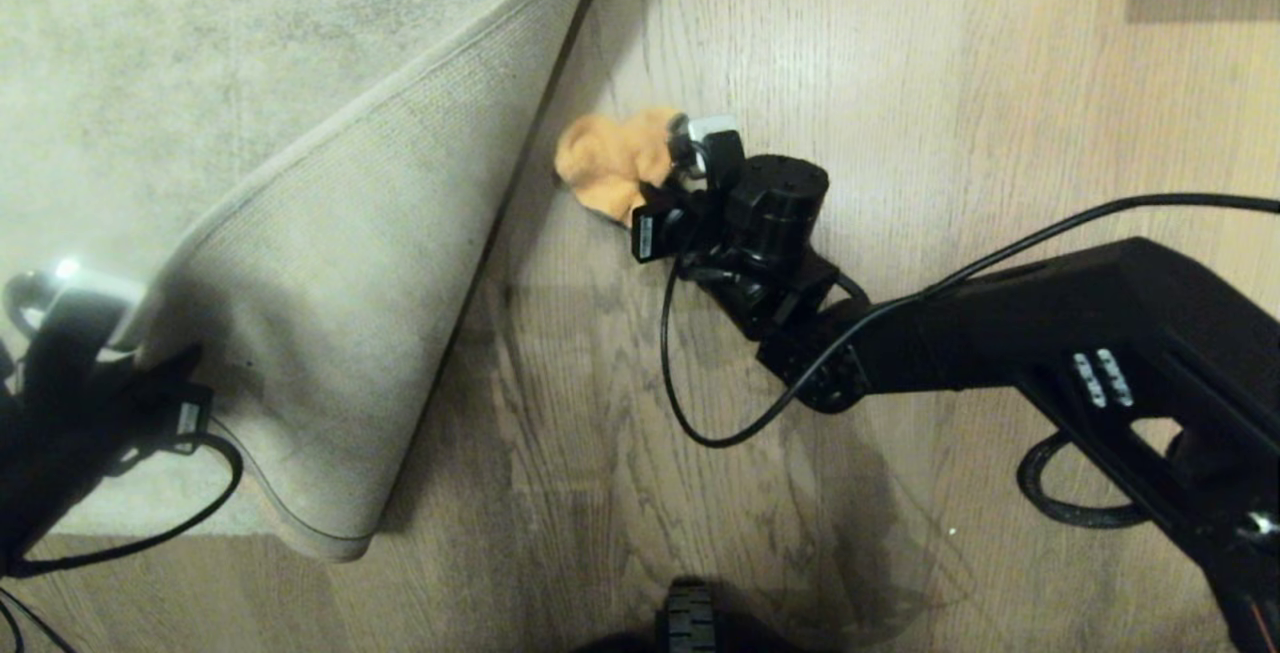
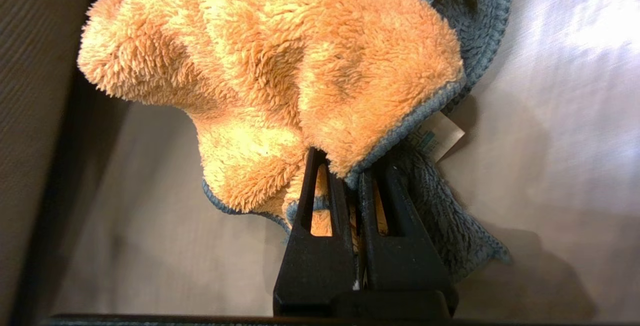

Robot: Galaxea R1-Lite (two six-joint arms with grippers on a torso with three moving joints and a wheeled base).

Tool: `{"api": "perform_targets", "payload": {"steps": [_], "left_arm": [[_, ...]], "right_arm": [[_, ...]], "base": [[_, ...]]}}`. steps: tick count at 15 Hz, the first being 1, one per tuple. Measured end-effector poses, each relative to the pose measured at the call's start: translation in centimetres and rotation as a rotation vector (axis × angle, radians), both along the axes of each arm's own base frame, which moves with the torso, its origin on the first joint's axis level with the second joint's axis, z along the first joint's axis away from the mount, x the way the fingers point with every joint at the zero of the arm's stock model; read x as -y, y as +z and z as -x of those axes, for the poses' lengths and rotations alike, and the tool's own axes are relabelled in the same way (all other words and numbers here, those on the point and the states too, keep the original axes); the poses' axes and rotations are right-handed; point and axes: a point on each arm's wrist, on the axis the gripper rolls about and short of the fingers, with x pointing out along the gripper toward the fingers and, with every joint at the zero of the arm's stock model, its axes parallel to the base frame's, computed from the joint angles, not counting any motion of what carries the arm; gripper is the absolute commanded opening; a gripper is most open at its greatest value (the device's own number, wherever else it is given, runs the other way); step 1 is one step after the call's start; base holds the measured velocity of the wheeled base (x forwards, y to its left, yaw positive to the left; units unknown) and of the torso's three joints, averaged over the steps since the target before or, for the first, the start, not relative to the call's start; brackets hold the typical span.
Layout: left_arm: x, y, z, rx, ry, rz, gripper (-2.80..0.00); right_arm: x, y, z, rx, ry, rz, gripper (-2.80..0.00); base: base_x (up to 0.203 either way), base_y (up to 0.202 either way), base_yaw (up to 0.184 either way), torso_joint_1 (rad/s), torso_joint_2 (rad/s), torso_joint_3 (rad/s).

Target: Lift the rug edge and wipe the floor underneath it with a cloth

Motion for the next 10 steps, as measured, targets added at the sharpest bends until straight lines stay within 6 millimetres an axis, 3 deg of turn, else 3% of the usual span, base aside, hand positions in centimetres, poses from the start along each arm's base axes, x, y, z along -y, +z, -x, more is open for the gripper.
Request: {"api": "perform_targets", "payload": {"steps": [2, 5, 10], "left_arm": [[0.0, 0.0, 0.0, 0.0, 0.0, 0.0, -2.8], [0.0, 0.1, 0.0, 0.003, 0.002, 0.0, -2.8], [0.0, 0.0, 0.0, 0.002, 0.002, 0.002, -2.8]], "right_arm": [[-0.3, 0.9, 0.9, 0.012, 0.012, 0.007, -2.8], [-3.3, 1.2, 3.8, 0.013, 0.087, 0.006, -2.8], [-9.6, -2.4, 11.1, -0.04, 0.268, 0.052, -2.8]], "base": [[0.0, 0.0, 0.0, 0.0, 0.0, 0.0], [0.0, 0.0, 0.0, 0.0, 0.0, 0.0], [0.0, 0.0, 0.0, 0.0, 0.0, 0.0]]}}
